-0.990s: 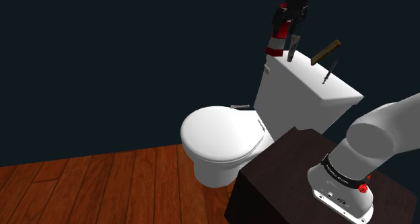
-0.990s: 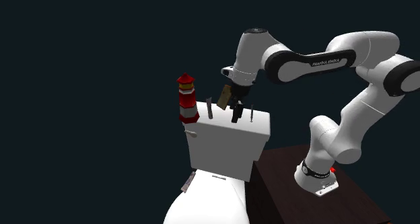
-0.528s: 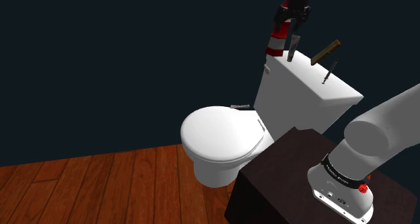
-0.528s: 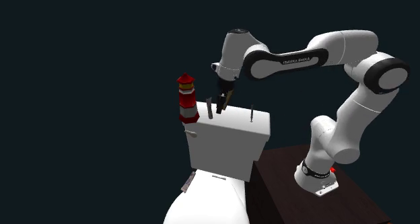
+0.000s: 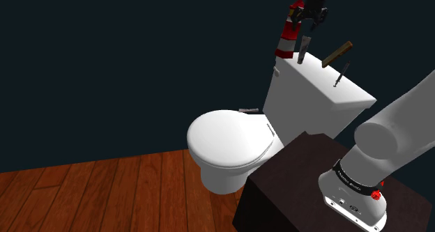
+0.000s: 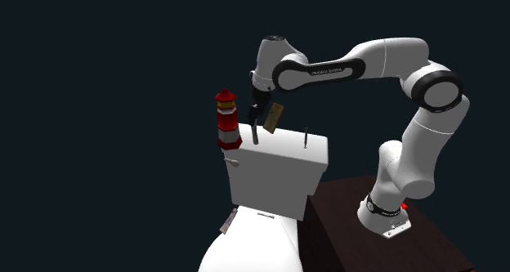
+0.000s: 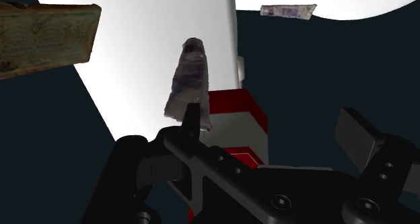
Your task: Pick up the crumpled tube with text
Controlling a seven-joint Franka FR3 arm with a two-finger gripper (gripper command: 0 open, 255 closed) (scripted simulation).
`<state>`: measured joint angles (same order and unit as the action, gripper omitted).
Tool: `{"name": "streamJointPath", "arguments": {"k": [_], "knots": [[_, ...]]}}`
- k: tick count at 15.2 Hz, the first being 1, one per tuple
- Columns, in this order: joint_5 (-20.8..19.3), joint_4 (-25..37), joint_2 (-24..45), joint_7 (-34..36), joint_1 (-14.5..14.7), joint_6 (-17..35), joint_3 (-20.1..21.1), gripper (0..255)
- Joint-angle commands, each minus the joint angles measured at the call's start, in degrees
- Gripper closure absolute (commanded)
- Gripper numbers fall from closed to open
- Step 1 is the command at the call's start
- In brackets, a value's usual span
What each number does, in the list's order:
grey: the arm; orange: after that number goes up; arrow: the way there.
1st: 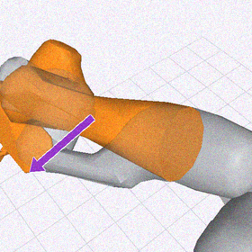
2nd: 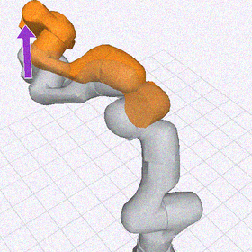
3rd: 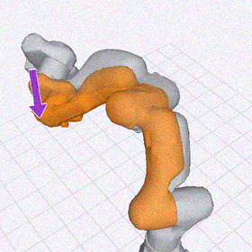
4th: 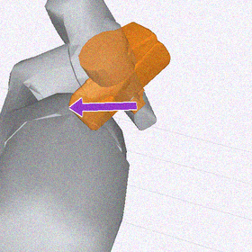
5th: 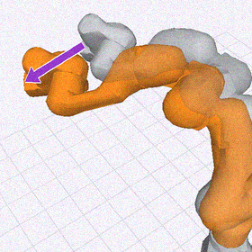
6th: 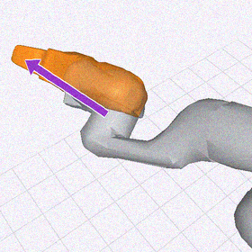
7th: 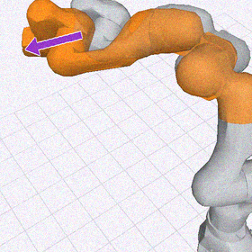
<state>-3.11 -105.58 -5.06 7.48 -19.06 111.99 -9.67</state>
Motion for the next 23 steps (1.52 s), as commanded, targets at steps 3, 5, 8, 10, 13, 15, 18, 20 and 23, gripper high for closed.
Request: {"name": "streamJointPath", "arguments": {"k": [3,5,8,10,13,15,18,20,23], "knots": [[0.6,4.2,4.4,1.8,-2.2,1.0,-2.2,0],[1.0,6.2,6.3,2.5,-3.1,1.4,-3.2,0],[1.0,3.8,6.3,2.5,-3.1,3.7,-3.2,0],[0.9,2.4,6.4,2.6,-3.1,5.2,-3.2,0],[0.9,0.5,6.5,2.7,-3.1,7.2,-3.2,0],[1.0,0.7,6.6,2.6,-3.1,7.1,-3.2,255],[1.0,0.7,6.6,2.6,-3.1,7.1,-3.2,255],[1.0,0.8,6.6,2.6,-3.1,7.0,-3.2,255],[1.0,0.8,6.6,2.7,-3.1,7.0,-3.2,255]]}}
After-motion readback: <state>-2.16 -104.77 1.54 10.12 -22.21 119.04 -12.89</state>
